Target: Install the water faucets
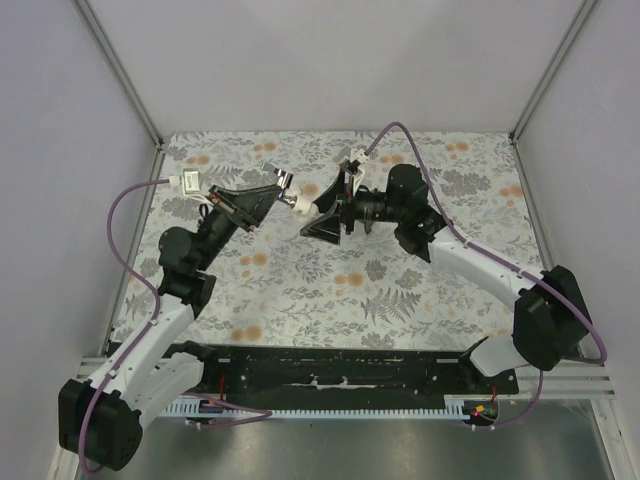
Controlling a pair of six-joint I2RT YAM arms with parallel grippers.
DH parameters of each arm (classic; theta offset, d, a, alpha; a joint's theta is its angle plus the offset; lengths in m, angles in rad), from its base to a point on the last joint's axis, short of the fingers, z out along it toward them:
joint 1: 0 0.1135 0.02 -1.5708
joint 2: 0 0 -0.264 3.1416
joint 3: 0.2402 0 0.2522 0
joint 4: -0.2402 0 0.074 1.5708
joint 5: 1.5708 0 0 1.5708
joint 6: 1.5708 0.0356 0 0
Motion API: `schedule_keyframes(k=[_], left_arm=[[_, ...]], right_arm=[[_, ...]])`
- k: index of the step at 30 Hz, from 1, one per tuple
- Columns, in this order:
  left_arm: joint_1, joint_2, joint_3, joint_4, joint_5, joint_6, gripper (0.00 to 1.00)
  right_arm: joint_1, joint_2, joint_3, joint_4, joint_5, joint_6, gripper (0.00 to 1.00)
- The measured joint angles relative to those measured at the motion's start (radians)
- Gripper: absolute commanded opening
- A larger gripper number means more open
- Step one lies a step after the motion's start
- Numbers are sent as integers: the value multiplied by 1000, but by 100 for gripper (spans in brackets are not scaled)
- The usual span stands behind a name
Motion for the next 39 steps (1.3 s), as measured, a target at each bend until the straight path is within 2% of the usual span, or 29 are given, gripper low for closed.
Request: schedule_keyframes(k=[9, 12, 17, 20, 27, 28, 32, 36, 39], left_arm=[[0, 0, 0, -8, -10, -29, 2], [0, -1, 0, -6, -11, -35, 2], [2, 0, -4, 7, -14, -39, 2], [6, 9, -18, 78, -7, -39, 2], [51, 82, -81, 415, 70, 10, 2], [61, 98, -80, 456, 101, 22, 7], [92, 140, -59, 536, 220, 55, 48], [107, 137, -57, 489, 352, 132, 55], [106, 103, -31, 339, 425, 218, 62]], right_arm=[[48, 39, -14, 203, 52, 33, 67], [52, 71, -14, 248, 56, 66, 58], [55, 107, -12, 326, 50, 155, 27], [55, 129, 13, 356, 23, 232, 0], [36, 207, 144, 349, -125, 510, 0], [32, 214, 157, 350, -143, 540, 0], [14, 215, 191, 305, -213, 607, 0], [11, 166, 226, 49, -207, 489, 0], [8, 134, 297, -182, -192, 335, 0]])
